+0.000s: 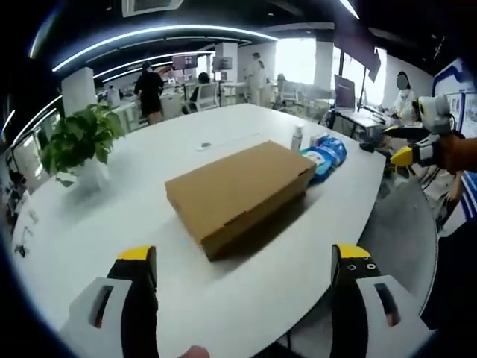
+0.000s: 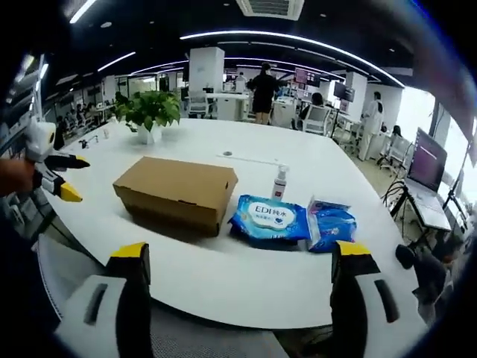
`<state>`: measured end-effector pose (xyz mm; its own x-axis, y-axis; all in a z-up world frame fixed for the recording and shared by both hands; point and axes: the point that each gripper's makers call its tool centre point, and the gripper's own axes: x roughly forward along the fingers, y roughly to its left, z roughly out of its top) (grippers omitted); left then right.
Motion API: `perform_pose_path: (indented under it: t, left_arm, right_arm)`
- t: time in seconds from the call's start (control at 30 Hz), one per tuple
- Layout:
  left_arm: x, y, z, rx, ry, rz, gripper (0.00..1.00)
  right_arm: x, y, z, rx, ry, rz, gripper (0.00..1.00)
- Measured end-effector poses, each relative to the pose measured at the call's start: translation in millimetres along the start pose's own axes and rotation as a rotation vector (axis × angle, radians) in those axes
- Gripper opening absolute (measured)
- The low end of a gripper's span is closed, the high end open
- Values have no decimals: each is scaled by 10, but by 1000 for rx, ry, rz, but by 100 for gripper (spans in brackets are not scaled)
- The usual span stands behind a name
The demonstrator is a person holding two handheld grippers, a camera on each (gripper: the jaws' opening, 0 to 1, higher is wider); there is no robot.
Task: Operate the shoe box by opening the lid, removing the specified soft item, and placing it in the target area until the item is outside and the box remains undamaged.
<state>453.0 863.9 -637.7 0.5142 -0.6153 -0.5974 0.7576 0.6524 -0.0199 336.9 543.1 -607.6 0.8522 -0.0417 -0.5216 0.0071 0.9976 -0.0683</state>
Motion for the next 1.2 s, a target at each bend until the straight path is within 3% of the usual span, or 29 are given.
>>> perform_pose_path:
  t: [0.13, 0.4, 0.57, 0.7, 1.0, 1.2]
  left_arm:
    - [-98, -98, 45, -7, -13, 33, 100]
    - [-215, -509, 2, -22, 29, 88, 100]
    - [-319, -670, 0, -53, 34, 132, 100]
    - [-360, -837, 32, -78, 26, 126, 100]
    - [-273, -1056, 116, -56, 26, 68, 100]
    - [-317, -961, 138, -42, 17, 63, 100]
  right_arm:
    - [-41, -150, -105, 27, 4, 18, 96]
    - [-288, -543, -248, 24, -7, 55, 96]
    - [-391, -666, -351, 10, -8, 112, 96]
    - [-425, -755, -382, 5, -15, 140, 96]
    - [-486, -808, -274, 34, -51, 115, 96]
    - [-476, -652, -305, 44, -42, 110, 96]
